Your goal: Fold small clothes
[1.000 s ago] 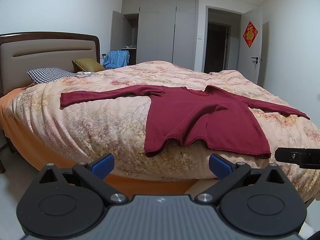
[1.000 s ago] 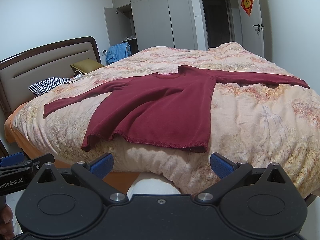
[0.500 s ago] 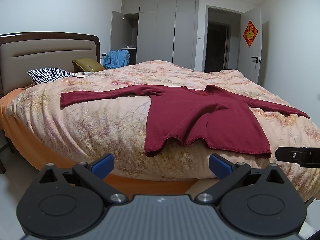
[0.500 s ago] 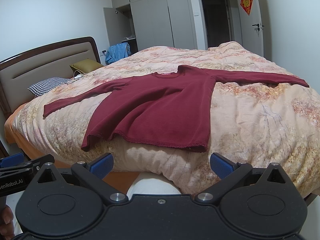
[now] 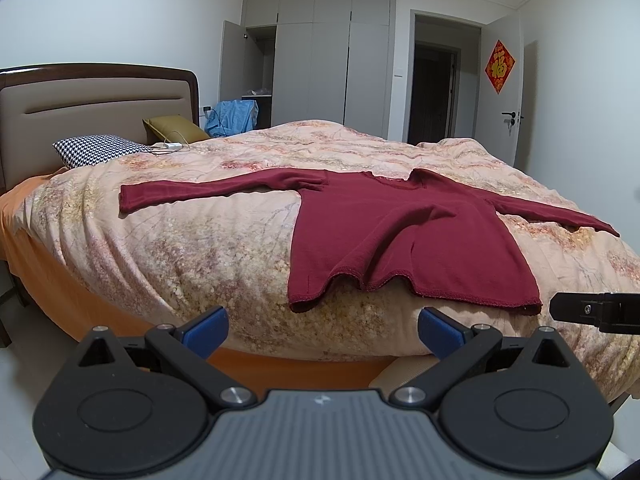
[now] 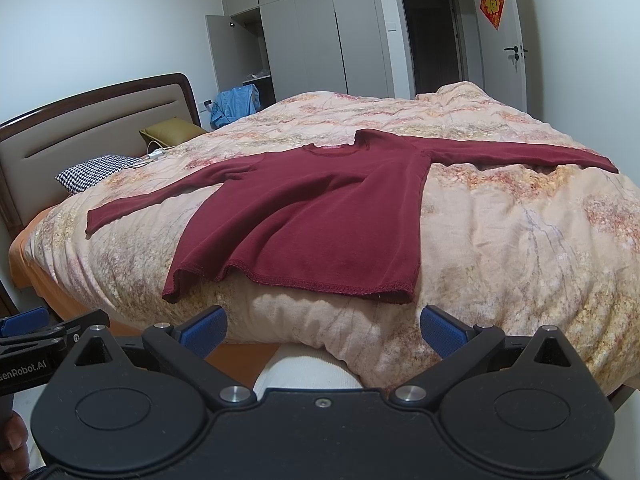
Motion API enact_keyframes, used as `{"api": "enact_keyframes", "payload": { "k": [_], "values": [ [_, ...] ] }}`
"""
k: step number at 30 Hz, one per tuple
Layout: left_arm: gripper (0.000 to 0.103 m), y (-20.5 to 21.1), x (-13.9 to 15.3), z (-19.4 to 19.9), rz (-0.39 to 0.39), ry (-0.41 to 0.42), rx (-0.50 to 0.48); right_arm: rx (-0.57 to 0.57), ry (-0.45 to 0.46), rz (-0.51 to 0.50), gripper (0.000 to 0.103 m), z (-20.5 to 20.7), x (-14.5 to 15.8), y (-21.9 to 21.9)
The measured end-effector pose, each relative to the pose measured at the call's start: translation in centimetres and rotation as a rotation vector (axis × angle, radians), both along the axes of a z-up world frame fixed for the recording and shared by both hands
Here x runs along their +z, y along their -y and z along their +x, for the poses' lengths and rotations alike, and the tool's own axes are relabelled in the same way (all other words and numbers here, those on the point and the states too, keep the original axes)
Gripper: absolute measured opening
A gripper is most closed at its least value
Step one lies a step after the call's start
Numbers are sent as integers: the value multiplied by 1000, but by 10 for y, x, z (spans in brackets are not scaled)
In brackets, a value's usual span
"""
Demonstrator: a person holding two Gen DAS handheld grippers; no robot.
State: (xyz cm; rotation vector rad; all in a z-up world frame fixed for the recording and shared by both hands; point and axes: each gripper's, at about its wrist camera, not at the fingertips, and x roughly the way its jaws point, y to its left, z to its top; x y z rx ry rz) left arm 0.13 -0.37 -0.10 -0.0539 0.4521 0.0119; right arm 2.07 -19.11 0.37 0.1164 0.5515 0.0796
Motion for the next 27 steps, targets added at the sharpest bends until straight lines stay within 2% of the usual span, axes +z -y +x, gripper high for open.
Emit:
{"api": "enact_keyframes", "payload": {
  "k": [27],
  "values": [
    [103,4,-6,4,0,-53,-34,-2,-6,3,103,1,0,2]
  ]
}}
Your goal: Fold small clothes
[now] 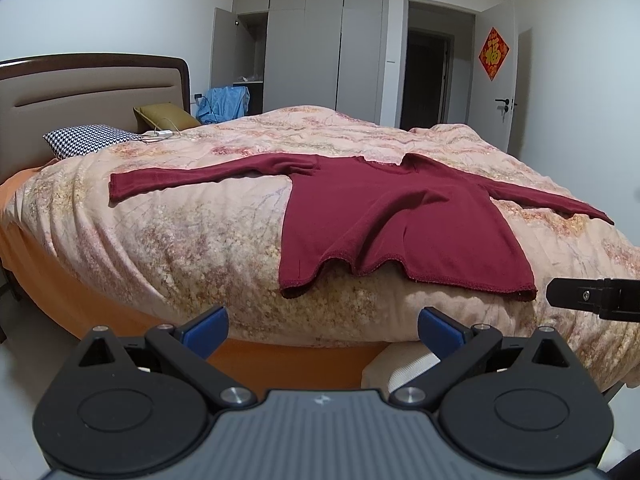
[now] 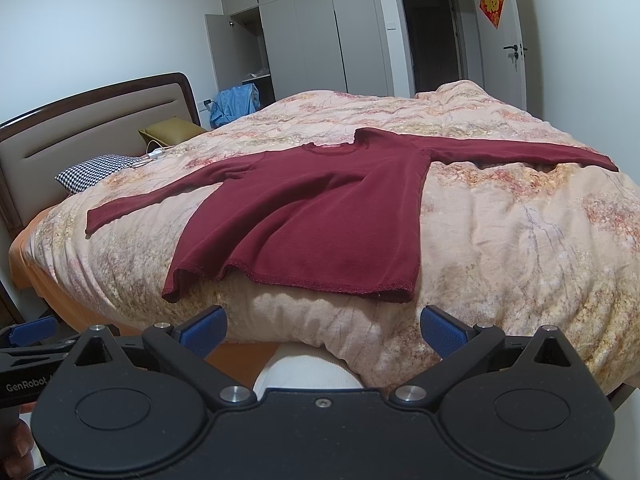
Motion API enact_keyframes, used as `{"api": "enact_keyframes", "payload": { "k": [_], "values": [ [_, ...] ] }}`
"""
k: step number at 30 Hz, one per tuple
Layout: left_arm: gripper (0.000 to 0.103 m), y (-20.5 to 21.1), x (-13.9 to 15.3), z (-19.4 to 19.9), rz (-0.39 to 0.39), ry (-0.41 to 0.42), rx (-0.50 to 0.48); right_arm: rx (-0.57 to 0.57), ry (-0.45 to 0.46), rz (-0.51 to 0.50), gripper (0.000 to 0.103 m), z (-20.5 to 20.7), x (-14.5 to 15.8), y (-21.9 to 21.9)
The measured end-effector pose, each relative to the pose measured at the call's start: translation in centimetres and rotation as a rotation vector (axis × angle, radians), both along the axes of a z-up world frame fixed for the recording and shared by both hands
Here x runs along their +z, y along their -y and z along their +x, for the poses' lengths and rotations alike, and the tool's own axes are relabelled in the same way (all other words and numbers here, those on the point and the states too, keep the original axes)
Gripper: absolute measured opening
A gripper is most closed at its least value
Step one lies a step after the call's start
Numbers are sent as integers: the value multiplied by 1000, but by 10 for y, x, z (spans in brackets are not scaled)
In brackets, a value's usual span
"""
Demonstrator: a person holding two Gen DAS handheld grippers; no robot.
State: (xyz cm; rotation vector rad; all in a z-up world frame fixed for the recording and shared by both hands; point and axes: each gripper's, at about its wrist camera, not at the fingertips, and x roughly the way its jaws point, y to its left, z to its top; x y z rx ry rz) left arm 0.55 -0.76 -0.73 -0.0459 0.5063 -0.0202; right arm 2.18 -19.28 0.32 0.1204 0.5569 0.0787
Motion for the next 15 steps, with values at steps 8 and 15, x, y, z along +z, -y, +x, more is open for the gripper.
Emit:
{"api": "enact_keyframes", "payload": {
  "k": [8,15],
  "values": [
    [103,-5,-7,8,21,-77,59,-7,-32,2,103,2,-3,-1],
    [103,-9,0,13,40,-85,77,-12,-45,14,103,10,-1,6]
  ]
}}
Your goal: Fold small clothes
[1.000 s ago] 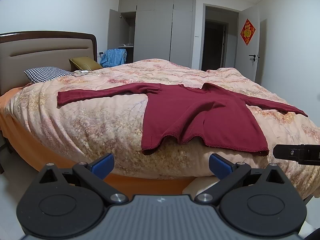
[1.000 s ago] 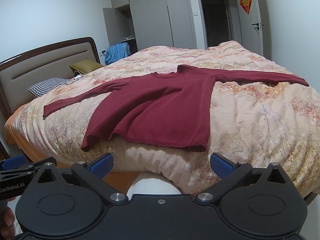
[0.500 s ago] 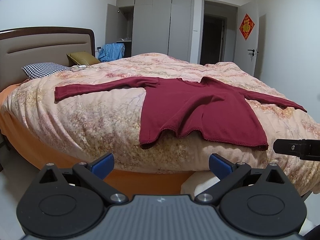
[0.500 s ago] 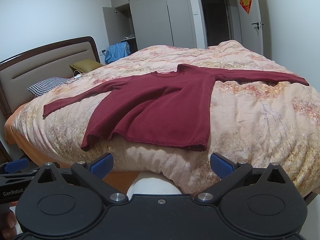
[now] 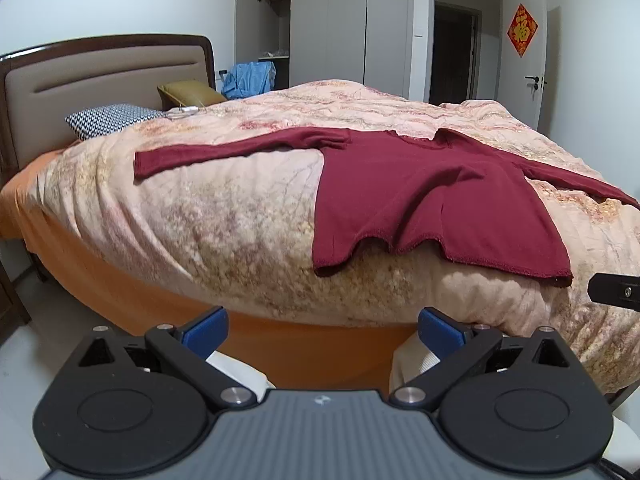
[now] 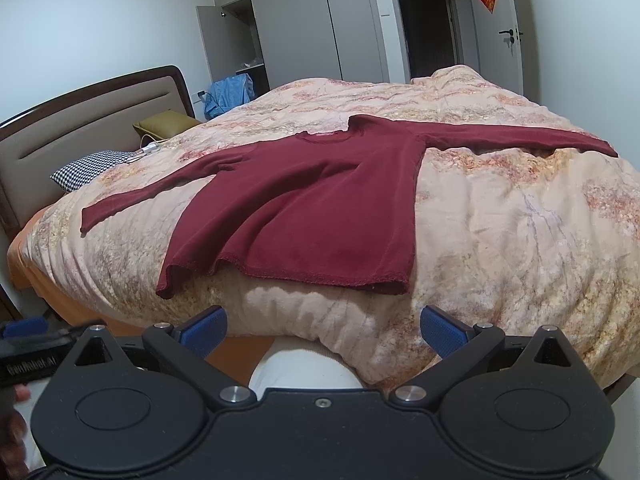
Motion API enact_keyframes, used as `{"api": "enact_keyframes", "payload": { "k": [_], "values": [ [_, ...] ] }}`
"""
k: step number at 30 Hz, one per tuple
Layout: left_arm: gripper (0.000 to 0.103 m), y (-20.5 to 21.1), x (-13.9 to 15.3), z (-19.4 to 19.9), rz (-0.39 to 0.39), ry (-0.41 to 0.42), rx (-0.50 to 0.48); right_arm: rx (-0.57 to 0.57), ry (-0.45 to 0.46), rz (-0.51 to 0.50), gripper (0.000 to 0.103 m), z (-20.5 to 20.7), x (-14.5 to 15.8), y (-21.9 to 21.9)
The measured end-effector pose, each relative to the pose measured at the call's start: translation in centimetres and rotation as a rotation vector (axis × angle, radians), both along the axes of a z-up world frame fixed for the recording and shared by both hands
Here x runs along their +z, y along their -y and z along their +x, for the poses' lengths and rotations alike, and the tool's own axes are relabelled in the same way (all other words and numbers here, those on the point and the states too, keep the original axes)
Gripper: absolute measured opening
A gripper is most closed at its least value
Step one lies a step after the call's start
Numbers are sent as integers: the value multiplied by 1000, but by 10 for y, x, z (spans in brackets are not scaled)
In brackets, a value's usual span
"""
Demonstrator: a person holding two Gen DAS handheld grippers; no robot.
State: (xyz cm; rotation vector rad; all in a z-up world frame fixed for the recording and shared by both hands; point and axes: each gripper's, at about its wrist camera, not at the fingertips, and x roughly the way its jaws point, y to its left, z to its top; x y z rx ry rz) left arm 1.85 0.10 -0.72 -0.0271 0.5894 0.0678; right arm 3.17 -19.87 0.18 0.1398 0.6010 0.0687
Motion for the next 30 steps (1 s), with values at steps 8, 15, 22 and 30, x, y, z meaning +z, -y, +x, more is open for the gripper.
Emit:
{"api": "enact_keyframes", "payload": {
  "k": [8,15,22,30],
  "values": [
    [103,5,32,30,27,45,-27,-35,11,-30,103,28,2,19],
    [103,12,50,67,25,55,-30,-75,22,-53,103,68,4,49],
    [103,34,53,118,5,60,-97,-136,17,-63,103,116,-4,87],
    [103,91,41,192,-1,30,-212,-219,13,-107,103,172,-24,139]
  ]
}}
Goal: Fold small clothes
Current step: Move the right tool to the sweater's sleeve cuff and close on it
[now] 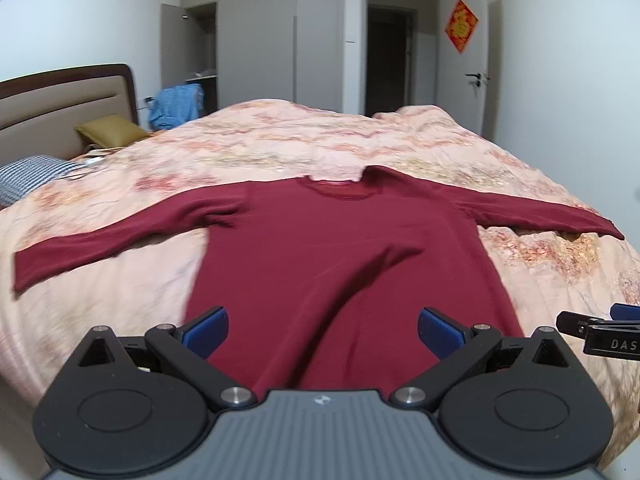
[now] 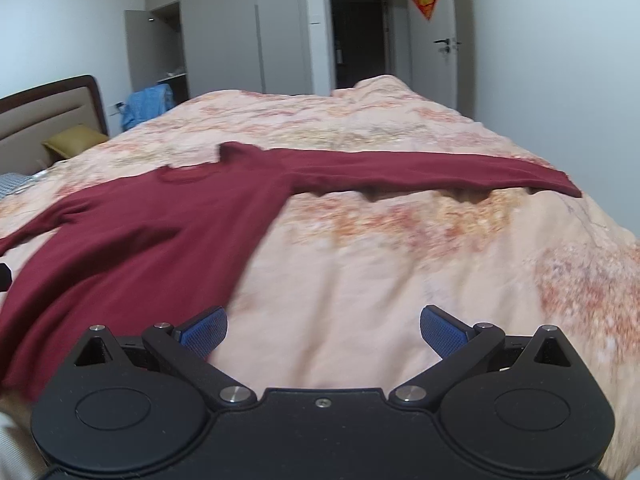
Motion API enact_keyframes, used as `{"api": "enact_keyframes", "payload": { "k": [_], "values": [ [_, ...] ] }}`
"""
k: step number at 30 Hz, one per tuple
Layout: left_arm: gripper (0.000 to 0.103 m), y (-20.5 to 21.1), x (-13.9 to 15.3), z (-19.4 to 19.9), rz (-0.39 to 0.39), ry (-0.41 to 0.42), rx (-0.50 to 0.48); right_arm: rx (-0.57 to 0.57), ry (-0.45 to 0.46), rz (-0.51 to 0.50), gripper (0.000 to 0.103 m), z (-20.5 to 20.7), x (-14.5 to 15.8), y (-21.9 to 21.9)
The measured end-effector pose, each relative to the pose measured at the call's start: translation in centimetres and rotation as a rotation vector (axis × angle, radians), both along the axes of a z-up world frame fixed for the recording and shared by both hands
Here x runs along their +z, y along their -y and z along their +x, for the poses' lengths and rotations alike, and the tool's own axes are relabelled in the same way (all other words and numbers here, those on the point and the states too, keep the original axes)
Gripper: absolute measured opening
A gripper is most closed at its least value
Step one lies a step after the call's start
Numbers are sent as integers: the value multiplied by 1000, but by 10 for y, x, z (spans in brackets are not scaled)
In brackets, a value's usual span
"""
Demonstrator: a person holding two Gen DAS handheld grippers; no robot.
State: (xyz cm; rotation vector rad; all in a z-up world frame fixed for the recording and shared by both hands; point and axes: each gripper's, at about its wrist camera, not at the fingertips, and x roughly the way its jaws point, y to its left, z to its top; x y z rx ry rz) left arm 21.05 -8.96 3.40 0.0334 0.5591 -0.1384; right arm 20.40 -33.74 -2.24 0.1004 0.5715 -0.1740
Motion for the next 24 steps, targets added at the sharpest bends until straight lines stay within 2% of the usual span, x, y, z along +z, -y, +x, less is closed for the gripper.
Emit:
{"api": "enact_keyframes", "payload": {
  "k": [4,8,13,17,20,24],
  "values": [
    [103,31,-11,39,-3,-19,-41,-47,7,-35,103,22,-12,27],
    [103,60,-29,73,-15,-55,-91,-104,102,-77,103,40,-16,66],
    [103,94,-51,103,-20,-96,-160,-179,165,-16,103,71,-13,131],
    [103,112,-68,116,-22,-127,-216,-236,153,78,103,95,-12,184],
    [103,121,-79,116,-20,-160,-270,-338,149,132,103,111,-13,221],
    [103,128,-86,108,35,-135,-284,-473,179,147,102,128,-13,261]
  ]
}}
